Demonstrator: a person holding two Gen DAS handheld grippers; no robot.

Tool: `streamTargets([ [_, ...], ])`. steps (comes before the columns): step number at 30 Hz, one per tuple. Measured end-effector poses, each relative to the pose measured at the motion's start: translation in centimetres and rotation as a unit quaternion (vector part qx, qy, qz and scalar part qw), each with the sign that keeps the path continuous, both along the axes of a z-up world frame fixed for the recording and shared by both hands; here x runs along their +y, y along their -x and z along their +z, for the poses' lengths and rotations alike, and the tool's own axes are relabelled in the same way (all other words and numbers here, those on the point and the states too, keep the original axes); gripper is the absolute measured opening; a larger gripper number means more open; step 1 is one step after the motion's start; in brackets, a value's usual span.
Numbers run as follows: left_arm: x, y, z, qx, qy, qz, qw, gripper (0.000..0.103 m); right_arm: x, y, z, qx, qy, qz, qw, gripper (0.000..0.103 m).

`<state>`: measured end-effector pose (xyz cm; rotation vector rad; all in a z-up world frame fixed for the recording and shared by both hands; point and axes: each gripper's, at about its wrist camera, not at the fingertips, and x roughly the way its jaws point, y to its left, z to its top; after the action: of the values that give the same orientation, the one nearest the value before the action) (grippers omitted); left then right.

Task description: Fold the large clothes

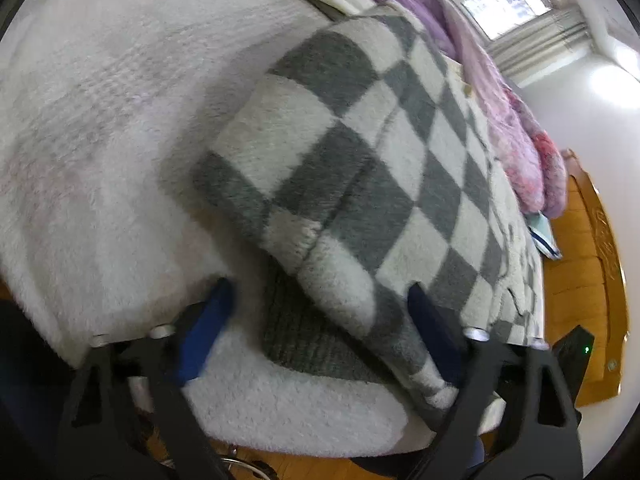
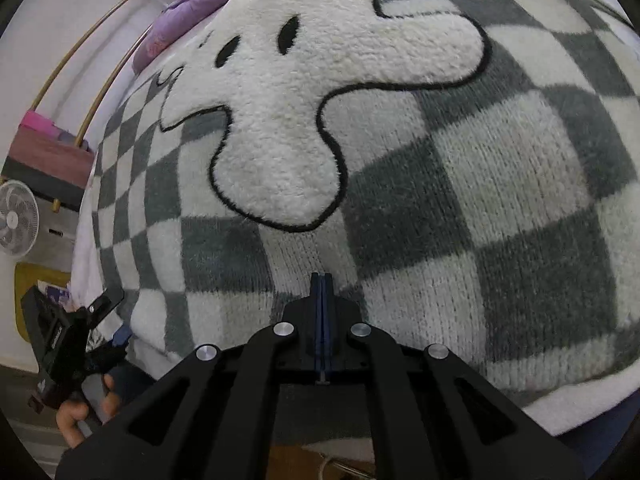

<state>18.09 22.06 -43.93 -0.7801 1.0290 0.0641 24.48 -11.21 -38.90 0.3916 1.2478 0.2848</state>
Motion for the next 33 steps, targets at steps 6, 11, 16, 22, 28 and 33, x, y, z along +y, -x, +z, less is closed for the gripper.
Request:
streamTargets([
  [6, 0.5, 0.3, -0.1, 0.003, 0.043, -0.003, 0.9991, 0.055, -0.2, 0.5, 0.3, -0.019, -0.016, -0.009, 1.000, 0.000],
  [11, 0.8, 0.5, -0.7, 0.001, 0.067, 0.000, 0.9977, 0.054, -1.5, 1.7, 0.4, -0.037, -0.048, -0.022, 0.998, 0.000],
  [16, 1.7, 1.0, -0.5, -0.010, 0.088, -0.004, 0.9961, 0.035, -0.8, 3.6, 2.7, -0.083, -0.031, -0.012, 0.996, 0.006],
  [22, 1.1, 1.8, 2.8, -0.049, 0.095, -0.013, 0.9942, 0.031, 4.7, 5.9, 5.5, -0.175, -0.012, 0.065, 0.982, 0.008],
  [28, 0.7, 1.9, 6.0, -0.080, 0.108, -0.032, 0.9904, 0.030, 10.2, 8.6, 6.6, -0.254, 0.003, 0.147, 0.956, 0.039],
  [33, 0.5, 1.5, 6.9, -0.083, 0.120, -0.041, 0.9884, 0.030, 14.2, 8.4, 6.1, -0.281, 0.043, 0.200, 0.938, 0.047],
])
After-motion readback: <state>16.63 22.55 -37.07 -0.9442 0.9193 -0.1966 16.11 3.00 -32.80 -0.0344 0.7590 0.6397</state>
